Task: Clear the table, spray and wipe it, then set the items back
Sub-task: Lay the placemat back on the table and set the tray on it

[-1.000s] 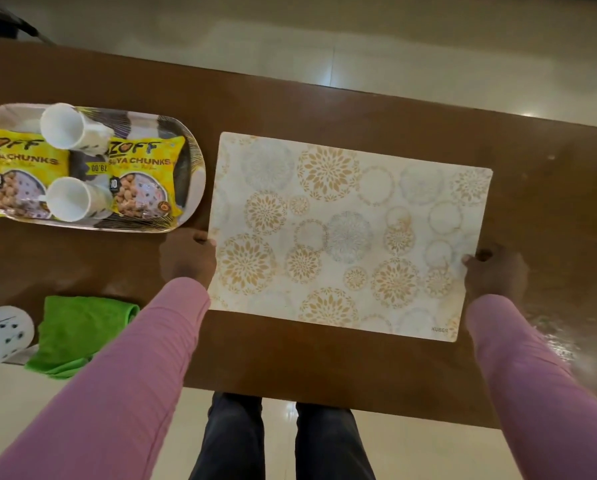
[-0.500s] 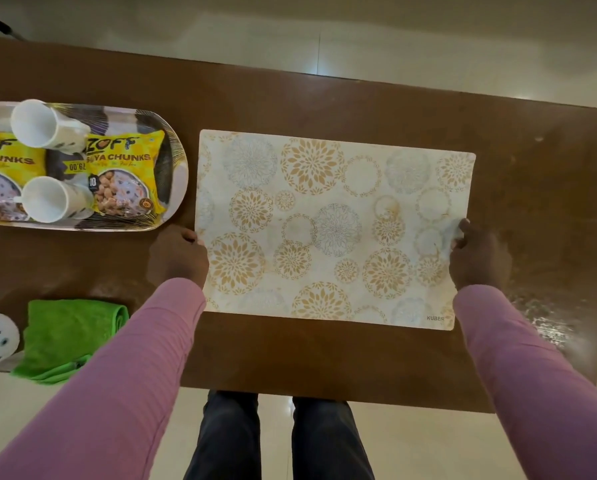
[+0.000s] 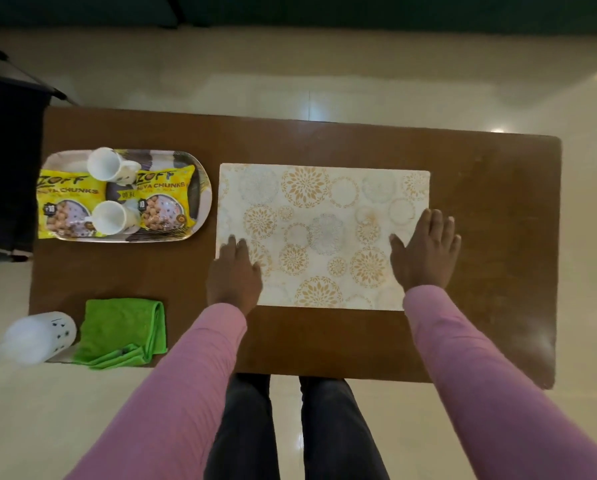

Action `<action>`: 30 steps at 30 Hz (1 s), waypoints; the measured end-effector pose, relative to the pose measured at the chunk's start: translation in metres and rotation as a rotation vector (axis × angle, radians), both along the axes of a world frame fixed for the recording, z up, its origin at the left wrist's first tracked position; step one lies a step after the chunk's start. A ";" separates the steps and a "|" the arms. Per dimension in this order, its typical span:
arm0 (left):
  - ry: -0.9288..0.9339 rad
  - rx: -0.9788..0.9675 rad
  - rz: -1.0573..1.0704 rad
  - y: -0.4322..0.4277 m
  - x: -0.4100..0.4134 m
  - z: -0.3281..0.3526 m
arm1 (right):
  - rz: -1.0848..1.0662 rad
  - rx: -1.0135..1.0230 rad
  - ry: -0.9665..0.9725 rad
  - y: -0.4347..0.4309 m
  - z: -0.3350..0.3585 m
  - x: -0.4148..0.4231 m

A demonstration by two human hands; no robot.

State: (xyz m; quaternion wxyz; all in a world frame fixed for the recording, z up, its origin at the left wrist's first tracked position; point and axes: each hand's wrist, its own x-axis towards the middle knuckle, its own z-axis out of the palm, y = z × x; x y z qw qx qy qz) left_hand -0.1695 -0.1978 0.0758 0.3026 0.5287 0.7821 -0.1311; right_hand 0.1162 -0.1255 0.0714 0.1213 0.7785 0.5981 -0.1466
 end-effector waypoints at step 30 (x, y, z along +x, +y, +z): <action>0.002 0.203 -0.314 -0.147 -0.046 0.169 | 0.065 0.076 0.085 -0.202 0.180 -0.129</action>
